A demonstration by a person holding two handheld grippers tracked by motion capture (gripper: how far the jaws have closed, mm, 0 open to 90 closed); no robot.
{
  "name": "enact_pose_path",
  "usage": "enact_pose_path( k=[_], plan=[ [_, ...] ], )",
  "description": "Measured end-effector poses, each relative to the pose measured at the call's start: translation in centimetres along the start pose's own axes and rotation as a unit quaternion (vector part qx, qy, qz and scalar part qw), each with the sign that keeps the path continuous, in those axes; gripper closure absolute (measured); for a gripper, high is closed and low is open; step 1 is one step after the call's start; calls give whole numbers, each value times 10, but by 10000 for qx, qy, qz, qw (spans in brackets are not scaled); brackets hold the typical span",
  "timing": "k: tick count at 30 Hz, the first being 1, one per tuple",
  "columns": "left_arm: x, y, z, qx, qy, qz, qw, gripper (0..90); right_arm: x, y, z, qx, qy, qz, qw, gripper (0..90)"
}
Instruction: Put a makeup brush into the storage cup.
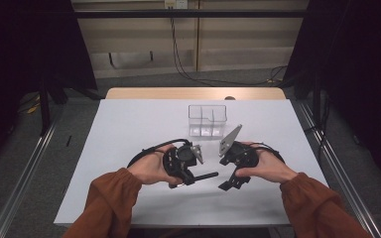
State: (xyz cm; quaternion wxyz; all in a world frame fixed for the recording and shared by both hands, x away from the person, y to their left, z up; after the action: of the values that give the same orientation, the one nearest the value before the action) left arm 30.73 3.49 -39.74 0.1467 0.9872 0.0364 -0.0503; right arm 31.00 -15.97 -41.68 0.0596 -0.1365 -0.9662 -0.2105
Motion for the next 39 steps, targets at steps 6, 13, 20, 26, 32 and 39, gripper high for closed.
enact_pose_path(
  k=[6,13,20,26,32,39],
  plan=[
    [1,0,6,86,-58,-11,9999,779,1,3,7,320,113,-104,9994,50],
    [-1,2,8,43,-106,16,9999,779,3,9,13,330,171,-224,9991,82],
    [-2,2,11,62,-131,33,9999,779,2,14,15,223,280,-324,9988,291],
    [-2,0,14,60,-176,27,9998,779,2,16,14,179,321,-385,9986,442],
    [-1,2,17,92,-208,69,9997,779,4,17,19,236,405,-505,9976,554],
    [1,1,17,6,-185,-47,9998,779,1,18,19,151,490,-493,9975,707]
  ],
)
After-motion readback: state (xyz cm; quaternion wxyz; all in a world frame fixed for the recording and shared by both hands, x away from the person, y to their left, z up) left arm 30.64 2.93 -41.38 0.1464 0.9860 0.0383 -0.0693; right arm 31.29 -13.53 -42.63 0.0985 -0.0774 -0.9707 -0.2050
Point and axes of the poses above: each handheld gripper's, and its own axes: z roughly forward along the jaws, y roughly out of its top, x roughly to its left, the point moved 1 cm from there along z, roughly forward along the jaws, and after that the axes turned 5 degrees about x, right-handed, at the moved point
